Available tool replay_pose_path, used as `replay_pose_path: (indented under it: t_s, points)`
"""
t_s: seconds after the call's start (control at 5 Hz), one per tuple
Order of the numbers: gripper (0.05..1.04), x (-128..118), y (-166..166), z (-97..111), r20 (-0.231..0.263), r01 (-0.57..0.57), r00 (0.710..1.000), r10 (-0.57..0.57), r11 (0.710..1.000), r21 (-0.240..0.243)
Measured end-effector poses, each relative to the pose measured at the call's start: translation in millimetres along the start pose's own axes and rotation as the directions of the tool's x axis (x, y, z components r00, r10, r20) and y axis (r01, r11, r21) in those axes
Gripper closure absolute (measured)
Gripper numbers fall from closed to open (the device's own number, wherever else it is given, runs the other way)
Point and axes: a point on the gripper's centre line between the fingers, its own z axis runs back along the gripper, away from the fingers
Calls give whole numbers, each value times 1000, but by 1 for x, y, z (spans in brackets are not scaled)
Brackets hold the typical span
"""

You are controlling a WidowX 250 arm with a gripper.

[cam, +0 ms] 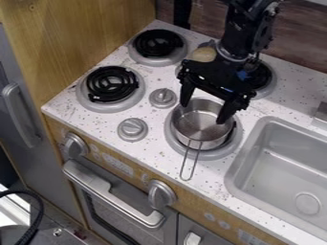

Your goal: Take the pan and put it to the left bottom burner

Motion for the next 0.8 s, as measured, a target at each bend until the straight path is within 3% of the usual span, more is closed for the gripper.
replay_pose_path:
  t_s: [0.2,0.4,0.6,0.8]
  points:
    - [83,-8,-1,-15,-47,11,999,-10,1000,16]
    - [83,-4,-10,-12,-29,14,999,-14,1000,-10]
    - [83,8,-31,-6,15,42,999,-41,996,-77]
    - [83,19,-44,0,41,59,998,-55,993,-104]
